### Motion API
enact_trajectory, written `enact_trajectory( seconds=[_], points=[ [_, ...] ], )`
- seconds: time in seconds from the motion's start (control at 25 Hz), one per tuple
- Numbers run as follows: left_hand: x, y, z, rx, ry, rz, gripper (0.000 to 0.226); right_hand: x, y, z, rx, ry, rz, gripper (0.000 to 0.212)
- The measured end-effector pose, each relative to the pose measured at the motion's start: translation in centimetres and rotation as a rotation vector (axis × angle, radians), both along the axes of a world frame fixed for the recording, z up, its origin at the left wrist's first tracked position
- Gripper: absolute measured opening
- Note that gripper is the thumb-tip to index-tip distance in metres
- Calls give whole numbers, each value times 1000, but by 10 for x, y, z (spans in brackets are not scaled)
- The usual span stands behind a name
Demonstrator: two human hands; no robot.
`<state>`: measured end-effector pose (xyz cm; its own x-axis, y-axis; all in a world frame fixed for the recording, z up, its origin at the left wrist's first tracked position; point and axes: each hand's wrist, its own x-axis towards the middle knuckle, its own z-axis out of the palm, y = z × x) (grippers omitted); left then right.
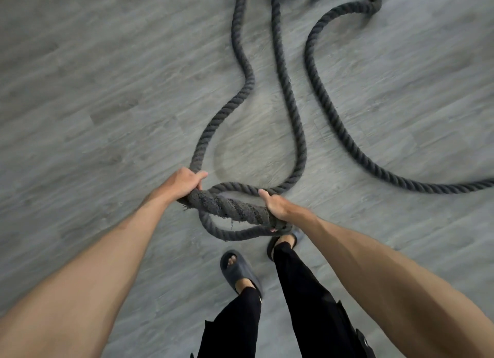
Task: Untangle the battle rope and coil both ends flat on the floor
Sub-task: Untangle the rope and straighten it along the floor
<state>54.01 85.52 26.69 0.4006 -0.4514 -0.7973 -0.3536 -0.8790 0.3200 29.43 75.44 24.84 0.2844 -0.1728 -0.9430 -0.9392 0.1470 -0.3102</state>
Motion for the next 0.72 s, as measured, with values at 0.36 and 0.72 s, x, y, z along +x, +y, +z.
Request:
enact_trajectory(
  seconds=[0.36, 0.72],
  points=[
    [-164, 52, -19, 117, 330, -545, 37, -47, 93, 68, -38, 192, 447, 42],
    [-294, 41, 6, 198, 470, -734, 35, -209, 96, 15, -81, 422, 322, 39]
  ],
)
